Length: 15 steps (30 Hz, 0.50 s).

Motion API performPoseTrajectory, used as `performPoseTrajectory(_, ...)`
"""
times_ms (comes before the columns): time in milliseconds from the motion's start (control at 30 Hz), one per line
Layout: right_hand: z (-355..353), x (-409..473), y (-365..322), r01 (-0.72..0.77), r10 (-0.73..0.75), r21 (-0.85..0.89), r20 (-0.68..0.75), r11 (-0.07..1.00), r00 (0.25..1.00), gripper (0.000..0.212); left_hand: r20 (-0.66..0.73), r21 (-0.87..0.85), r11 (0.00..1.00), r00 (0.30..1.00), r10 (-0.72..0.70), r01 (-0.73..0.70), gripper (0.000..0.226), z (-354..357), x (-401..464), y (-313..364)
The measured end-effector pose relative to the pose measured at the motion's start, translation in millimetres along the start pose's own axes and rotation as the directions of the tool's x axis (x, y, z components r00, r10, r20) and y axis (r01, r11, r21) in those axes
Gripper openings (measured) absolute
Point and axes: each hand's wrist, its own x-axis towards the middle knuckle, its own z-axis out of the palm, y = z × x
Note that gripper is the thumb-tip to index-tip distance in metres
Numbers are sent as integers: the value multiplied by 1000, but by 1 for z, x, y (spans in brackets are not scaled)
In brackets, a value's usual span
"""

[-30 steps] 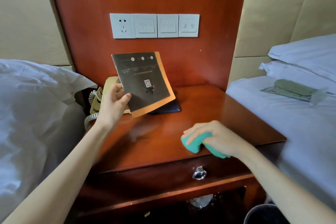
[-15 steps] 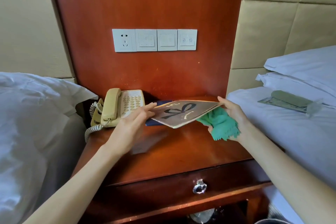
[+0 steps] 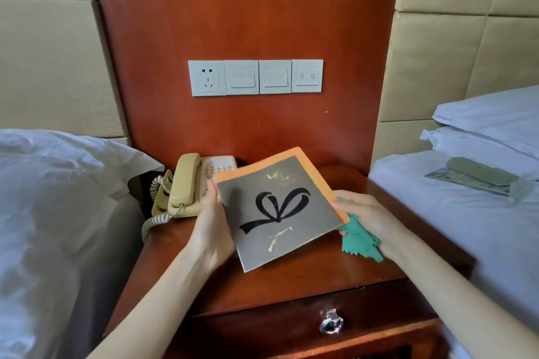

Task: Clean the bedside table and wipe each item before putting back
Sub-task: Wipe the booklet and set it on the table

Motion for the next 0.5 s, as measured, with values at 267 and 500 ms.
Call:
performPoseTrajectory(267,-12,8,0,120,-330,-381,-553,917,765,13,-122,337,937,982,143,-95,29,-1,14,-17)
performPoseTrajectory(500,57,32,-10,470,-682,-787,88,399,726,26,29,455,881,991,130,-129,24,14,18,-28)
